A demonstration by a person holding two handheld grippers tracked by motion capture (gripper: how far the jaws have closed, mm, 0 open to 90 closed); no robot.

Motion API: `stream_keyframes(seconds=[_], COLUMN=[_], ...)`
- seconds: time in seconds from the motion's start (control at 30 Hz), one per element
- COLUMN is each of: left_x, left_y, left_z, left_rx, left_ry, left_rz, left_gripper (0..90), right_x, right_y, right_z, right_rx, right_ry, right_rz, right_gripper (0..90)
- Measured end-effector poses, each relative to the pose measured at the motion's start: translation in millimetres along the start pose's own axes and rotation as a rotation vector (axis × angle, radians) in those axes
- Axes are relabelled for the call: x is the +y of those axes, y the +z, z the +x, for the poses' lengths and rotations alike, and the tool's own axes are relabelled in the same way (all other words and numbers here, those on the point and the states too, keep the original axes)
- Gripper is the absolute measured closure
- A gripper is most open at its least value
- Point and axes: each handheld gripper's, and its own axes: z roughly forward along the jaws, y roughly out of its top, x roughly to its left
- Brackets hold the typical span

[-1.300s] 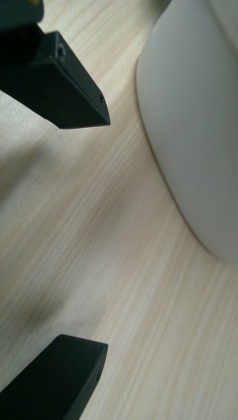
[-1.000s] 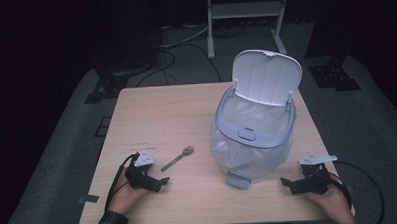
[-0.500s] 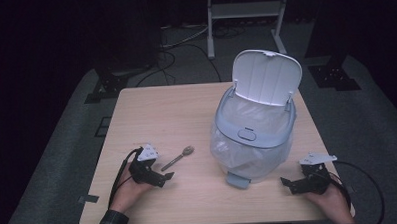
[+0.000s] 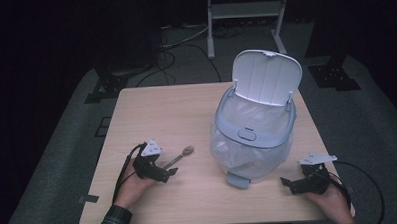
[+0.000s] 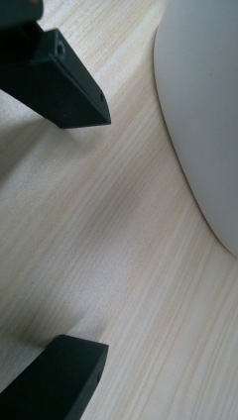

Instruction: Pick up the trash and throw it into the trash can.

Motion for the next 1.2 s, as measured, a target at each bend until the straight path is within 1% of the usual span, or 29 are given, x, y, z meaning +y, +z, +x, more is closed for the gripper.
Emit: stream_keyframes(seconds=[0.13, 0.2, 0.3, 0.4, 0.5, 0.63, 0.67, 0.7, 0.87, 1.0, 1.03, 1.07, 1.1, 1.2], left_x=[4.8, 6.5, 8.4, 11.2, 15.4, 18.8, 18.9, 18.9, 19.6, 18.9, 18.2, 17.4, 16.8, 15.8], left_y=[4.2, 7.0, 12.2, 17.4, 23.0, 32.7, 35.2, 37.4, 47.3, 51.1, 51.8, 52.2, 52.4, 52.7], left_z=[0.4, 0.4, 0.6, 0.3, -0.7, 0.3, 0.6, 1.0, 3.5, 4.2, 4.4, 5.3, 5.8, 6.2], left_rx=[-0.003, -0.005, -0.010, -0.011, -0.012, -0.016, -0.015, -0.014, -0.008, -0.005, -0.004, -0.010, -0.015, -0.022], left_ry=[0.004, 0.003, 0.002, 0.011, 0.023, 0.029, 0.028, 0.031, 0.029, 0.039, 0.036, 0.036, 0.027, 0.021], left_rz=[-0.002, -0.015, -0.016, 0.004, 0.006, 0.018, 0.016, 0.013, 0.028, 0.049, 0.053, 0.056, 0.048, 0.038], left_gripper=[0.0, 0.0, 0.0, 0.0, 0.0, 0.0, 0.0, 2.0, 4.7, 5.4, 5.4, 5.9, 7.8, 8.7], right_x=[0.0, 0.0, 0.0, 0.0, 0.0, 0.0, 0.0, 0.0, 0.0, 0.0, 0.0, 0.0, 0.0, 0.0], right_y=[0.0, 0.0, 0.0, 0.0, 0.0, 0.1, 0.1, 0.1, 0.1, 0.1, 0.1, 0.1, 0.1, 0.1], right_z=[0.1, 0.0, 0.0, 0.0, -0.1, 0.0, 0.0, 0.0, 0.0, 0.0, 0.0, 0.0, 0.0, 0.0], right_rx=[0.000, 0.000, 0.000, 0.000, 0.000, 0.000, 0.000, 0.000, 0.000, 0.000, 0.000, 0.000, 0.000, 0.000], right_ry=[0.001, 0.000, 0.000, 0.000, -0.001, 0.000, 0.000, 0.000, 0.000, 0.000, 0.000, 0.000, 0.000, 0.000], right_rz=[0.000, 0.000, 0.000, 0.000, 0.000, 0.000, 0.000, -0.001, 0.000, 0.000, 0.000, 0.000, 0.000, -0.001], right_gripper=[0.0, 0.0, 0.0, 0.0, 0.0, 0.0, 0.0, 0.0, 0.0, 0.0, 0.0, 0.0, 0.0, 0.0])
